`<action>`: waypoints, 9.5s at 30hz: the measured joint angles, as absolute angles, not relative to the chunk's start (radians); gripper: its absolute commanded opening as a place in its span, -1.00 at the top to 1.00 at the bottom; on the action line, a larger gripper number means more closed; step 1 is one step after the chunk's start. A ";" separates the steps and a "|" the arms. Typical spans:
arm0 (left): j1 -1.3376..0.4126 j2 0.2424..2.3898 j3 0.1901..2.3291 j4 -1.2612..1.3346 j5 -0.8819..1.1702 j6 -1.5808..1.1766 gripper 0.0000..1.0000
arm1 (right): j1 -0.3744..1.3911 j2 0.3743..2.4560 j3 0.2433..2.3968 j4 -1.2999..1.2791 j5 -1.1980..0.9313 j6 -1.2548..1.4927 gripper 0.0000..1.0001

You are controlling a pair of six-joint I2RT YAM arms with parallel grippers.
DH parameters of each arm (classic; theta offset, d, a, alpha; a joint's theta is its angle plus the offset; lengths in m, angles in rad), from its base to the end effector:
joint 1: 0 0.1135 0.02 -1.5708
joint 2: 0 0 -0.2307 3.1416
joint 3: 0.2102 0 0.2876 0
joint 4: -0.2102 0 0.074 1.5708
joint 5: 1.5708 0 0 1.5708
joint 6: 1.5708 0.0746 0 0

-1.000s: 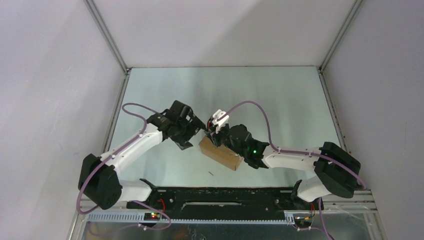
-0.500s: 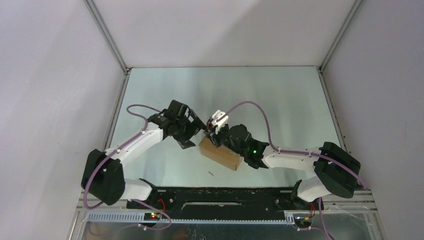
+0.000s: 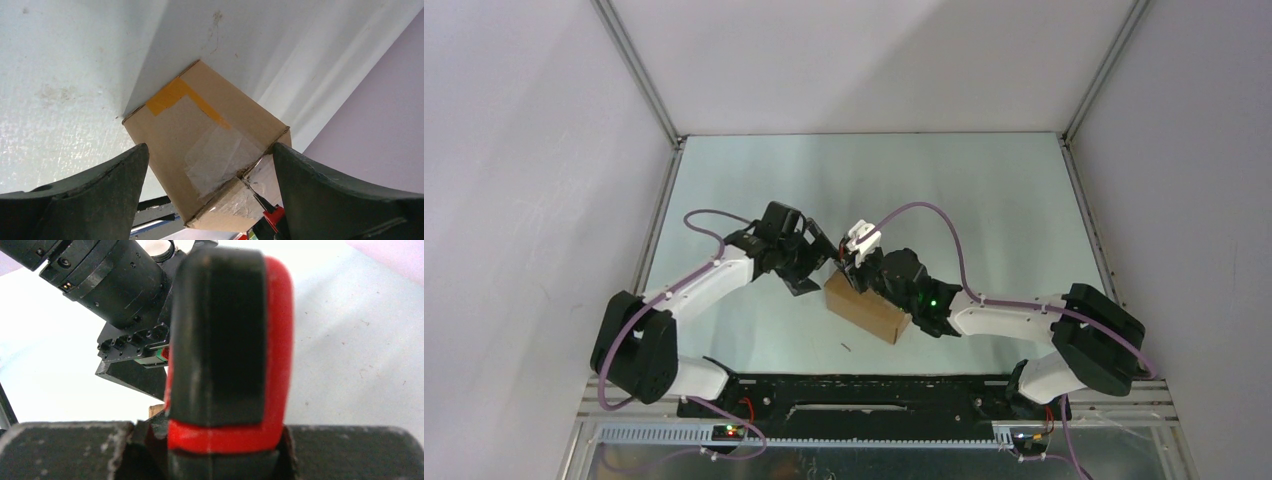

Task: Unpack the express box
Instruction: Cut the express box at the center of the board.

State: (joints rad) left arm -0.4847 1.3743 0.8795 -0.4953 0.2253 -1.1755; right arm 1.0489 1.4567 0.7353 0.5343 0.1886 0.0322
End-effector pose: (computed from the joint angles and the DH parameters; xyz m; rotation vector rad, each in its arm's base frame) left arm 0.2855 -0.1692 0.1363 -0.8571 2.6611 -0.8294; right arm 0.2062 0.3305 0.1746 -0.7490 1.6325 0.6182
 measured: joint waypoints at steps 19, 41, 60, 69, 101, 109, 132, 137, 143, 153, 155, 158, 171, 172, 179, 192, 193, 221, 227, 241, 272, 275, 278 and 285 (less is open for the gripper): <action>-0.480 1.374 0.863 -0.453 0.241 -1.115 -0.83 | 1.052 1.415 0.731 0.486 0.197 0.018 1.00; -0.450 1.363 0.860 -0.613 0.159 -1.033 -0.91 | 1.070 1.345 0.556 0.662 0.372 0.135 1.00; -0.503 1.147 0.595 -0.117 0.356 -1.085 -0.74 | 1.089 1.496 0.729 0.591 0.554 0.200 1.00; -0.505 1.212 0.484 0.140 0.386 -1.172 -0.57 | 1.076 1.496 0.734 0.573 0.532 0.222 1.00; -0.577 1.222 0.547 0.031 0.240 -1.261 -0.26 | 1.025 1.446 0.797 0.381 0.407 0.167 1.00; -0.592 1.185 0.548 -0.022 0.194 -1.306 -0.22 | 1.057 1.446 0.797 0.378 0.447 0.168 1.00; -0.636 1.261 0.698 -0.199 0.002 -1.389 -0.22 | 1.037 1.417 0.682 0.534 0.442 0.187 1.00; -0.657 1.303 0.746 -0.228 -0.029 -1.396 -0.21 | 1.008 1.402 0.708 0.468 0.400 0.170 1.00; -0.677 1.304 0.746 -0.233 -0.064 -1.415 -0.21 | 1.005 1.402 0.748 0.396 0.385 0.149 1.00; -0.687 1.309 0.748 -0.232 -0.084 -1.425 -0.20 | 1.005 1.396 0.764 0.356 0.390 0.146 1.00; -0.688 1.309 0.749 -0.232 -0.086 -1.427 -0.19 | 1.005 1.396 0.770 0.346 0.392 0.146 1.00; -0.690 1.309 0.749 -0.233 -0.088 -1.434 -0.19 | 1.005 1.395 0.779 0.328 0.394 0.149 1.00; -0.700 1.298 0.749 -0.258 -0.093 -1.441 -0.19 | 1.052 1.356 0.730 0.329 0.482 0.266 1.00; -0.700 1.298 0.749 -0.268 -0.099 -1.440 -0.19 | 1.058 1.347 0.716 0.335 0.487 0.282 1.00; -0.694 1.310 0.741 -0.432 -0.144 -1.413 -0.51 | 1.085 1.321 0.636 0.435 0.505 0.329 1.00; -0.570 1.066 0.743 -0.406 -0.030 -1.184 -0.80 | 0.952 1.470 0.713 0.569 0.316 0.218 1.00; -0.562 1.066 0.743 -0.384 -0.007 -1.168 -0.80 | 0.941 1.492 0.733 0.572 0.294 0.212 1.00; -0.540 1.259 0.622 -0.058 0.163 -1.234 -0.40 | 0.901 1.472 0.733 0.572 0.145 0.236 1.00; -0.542 1.254 0.615 -0.061 0.153 -1.296 -0.29 | 0.901 1.474 0.757 0.531 0.146 0.236 1.00; -0.564 1.247 0.615 -0.073 0.096 -1.347 -0.04 | 0.917 1.492 0.831 0.418 0.188 0.208 1.00; -0.608 1.241 0.642 -0.129 0.040 -1.380 -0.02 | 0.978 1.475 0.812 0.420 0.279 0.126 1.00; -0.611 1.241 0.648 -0.142 0.040 -1.380 -0.02 | 0.991 1.464 0.762 0.494 0.301 0.133 1.00; -0.611 1.241 0.651 -0.149 0.040 -1.380 -0.01 | 0.995 1.464 0.738 0.538 0.318 0.142 1.00; -0.615 1.242 0.659 -0.159 0.037 -1.380 -0.01 | 0.973 1.448 0.750 0.505 0.298 0.148 1.00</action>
State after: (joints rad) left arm -0.6151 1.2415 0.6586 -0.1593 0.0372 -1.3804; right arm 0.9733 1.4483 0.7502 0.5045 0.2977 0.1482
